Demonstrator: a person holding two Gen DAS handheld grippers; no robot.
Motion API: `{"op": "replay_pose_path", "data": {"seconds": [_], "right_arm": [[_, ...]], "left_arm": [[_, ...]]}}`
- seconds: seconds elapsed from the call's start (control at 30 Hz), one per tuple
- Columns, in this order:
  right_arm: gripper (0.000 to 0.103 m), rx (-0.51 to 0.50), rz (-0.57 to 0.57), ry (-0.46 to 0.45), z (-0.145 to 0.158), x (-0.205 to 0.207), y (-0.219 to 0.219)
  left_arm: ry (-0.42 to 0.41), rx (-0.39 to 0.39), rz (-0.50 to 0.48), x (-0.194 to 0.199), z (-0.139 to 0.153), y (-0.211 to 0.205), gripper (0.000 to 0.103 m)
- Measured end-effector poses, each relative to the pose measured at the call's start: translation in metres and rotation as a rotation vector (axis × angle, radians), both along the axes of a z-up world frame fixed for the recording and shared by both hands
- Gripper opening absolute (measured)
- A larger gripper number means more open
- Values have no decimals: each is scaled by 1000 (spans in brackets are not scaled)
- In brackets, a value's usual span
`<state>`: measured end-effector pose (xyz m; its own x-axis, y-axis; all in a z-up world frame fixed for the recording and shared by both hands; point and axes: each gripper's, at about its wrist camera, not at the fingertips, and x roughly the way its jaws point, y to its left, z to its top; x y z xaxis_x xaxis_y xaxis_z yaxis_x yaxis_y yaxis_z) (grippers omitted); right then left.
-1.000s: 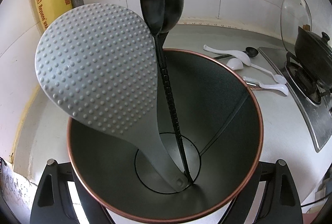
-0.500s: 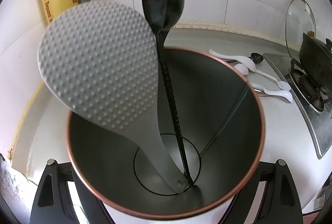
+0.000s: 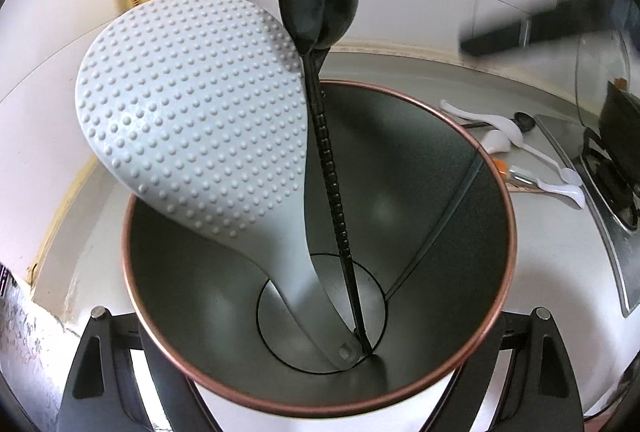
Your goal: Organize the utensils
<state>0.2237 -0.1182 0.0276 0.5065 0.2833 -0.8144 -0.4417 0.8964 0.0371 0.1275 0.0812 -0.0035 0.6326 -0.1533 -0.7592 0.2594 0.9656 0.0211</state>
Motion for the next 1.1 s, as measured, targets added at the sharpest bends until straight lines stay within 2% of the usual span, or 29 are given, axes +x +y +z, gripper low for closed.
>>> {"op": "replay_pose_path", "data": {"seconds": [0.1,0.27,0.43,0.5,0.63,0.67,0.77,1.1], "right_arm": [[22,-11,-10,97,-34,16,2],[23,37,-90,252,-82,47,-1],[24,59,-161,332,-107,69,-5],[27,78,-213,368,-116,78,-11],[32,79,-293,419,-127,87,-20],[33,86,-308,431,-128,91,-22],[37,105,-345,451,-132,99,-24],[40,44,-312,442,-127,127,6]], "left_arm": [[0,2,33,-1,-1,10,90],[6,3,82,-1,-1,23,90],[7,1,97,5,-4,15,90],[6,1,93,6,-4,12,90],[6,-10,84,6,-5,19,90],[9,-22,83,0,-6,35,90],[11,-37,81,1,-10,42,90],[10,-48,80,4,-16,50,90]]}}
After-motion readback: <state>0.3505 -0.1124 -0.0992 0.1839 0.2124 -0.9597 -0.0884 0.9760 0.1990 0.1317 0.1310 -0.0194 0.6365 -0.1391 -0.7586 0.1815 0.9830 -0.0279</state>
